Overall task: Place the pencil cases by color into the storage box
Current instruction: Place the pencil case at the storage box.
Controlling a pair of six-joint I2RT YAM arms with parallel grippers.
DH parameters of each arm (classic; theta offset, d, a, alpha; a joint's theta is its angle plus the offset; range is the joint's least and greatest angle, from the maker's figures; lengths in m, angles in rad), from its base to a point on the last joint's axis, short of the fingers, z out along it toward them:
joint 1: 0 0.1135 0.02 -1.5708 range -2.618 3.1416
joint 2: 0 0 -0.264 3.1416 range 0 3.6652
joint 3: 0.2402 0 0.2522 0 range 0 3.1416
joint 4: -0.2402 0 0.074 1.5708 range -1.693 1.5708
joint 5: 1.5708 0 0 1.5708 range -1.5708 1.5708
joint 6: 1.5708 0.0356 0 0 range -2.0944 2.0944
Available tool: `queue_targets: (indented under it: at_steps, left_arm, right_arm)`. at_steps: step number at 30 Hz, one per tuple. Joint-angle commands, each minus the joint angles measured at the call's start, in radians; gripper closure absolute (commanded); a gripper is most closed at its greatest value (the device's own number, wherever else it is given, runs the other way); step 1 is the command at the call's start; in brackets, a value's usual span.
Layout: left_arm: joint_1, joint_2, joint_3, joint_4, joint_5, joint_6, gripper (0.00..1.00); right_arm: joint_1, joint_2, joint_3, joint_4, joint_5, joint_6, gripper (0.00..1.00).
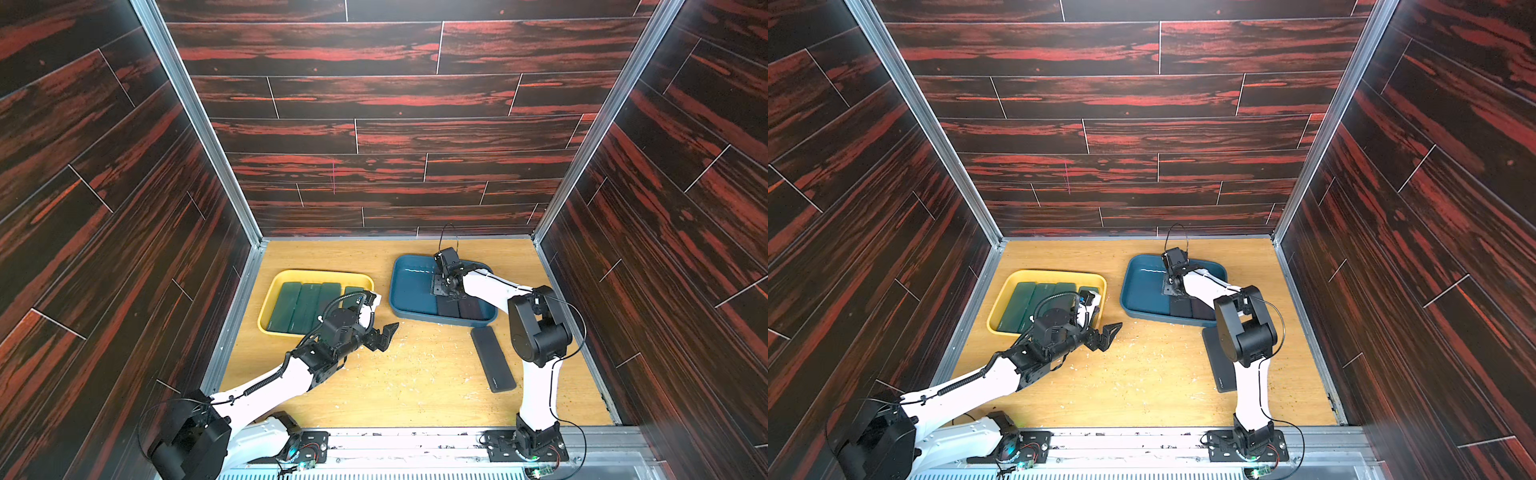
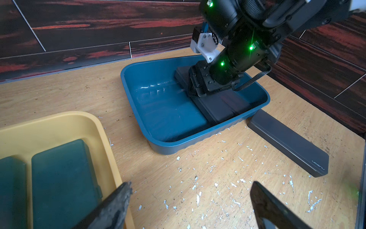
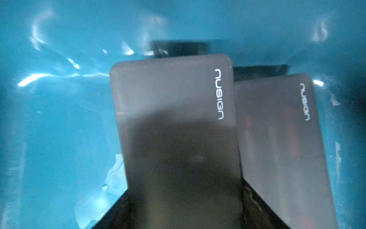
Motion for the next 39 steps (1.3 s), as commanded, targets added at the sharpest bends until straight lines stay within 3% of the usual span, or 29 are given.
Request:
queue_targets:
  at_steps: [1,14,24,33,39]
  left_arm:
    - [-0.004,-0.001,-0.001,0.024,0.004,-0.01,0.05]
    - [-0.004,-0.02,0.024,-0.01,0.002,-0.118,0.04]
    - [-0.004,0.007,0.083,-0.064,0.005,-0.252,0.04]
    - [-0.004,0.068,0.161,-0.142,0.037,-0.345,0.04]
    - [-0.009,0.086,0.181,-0.171,0.034,-0.336,0.04]
  right_arm:
    - [0.001,0.045,0.04,-0.038,0.027,0.018,0.47]
    - [-0.001,-0.019,0.08,-0.049,-0.026,-0.054,0.12]
    - [-0.006,-0.243,0.045,-0.07,-0.019,-0.123,0.09]
    - [-0.012,-0.604,-0.255,-0.136,0.021,-0.087,0.09]
    - [-0.016,-0.8,-0.424,-0.199,0.022,-0.026,0.09]
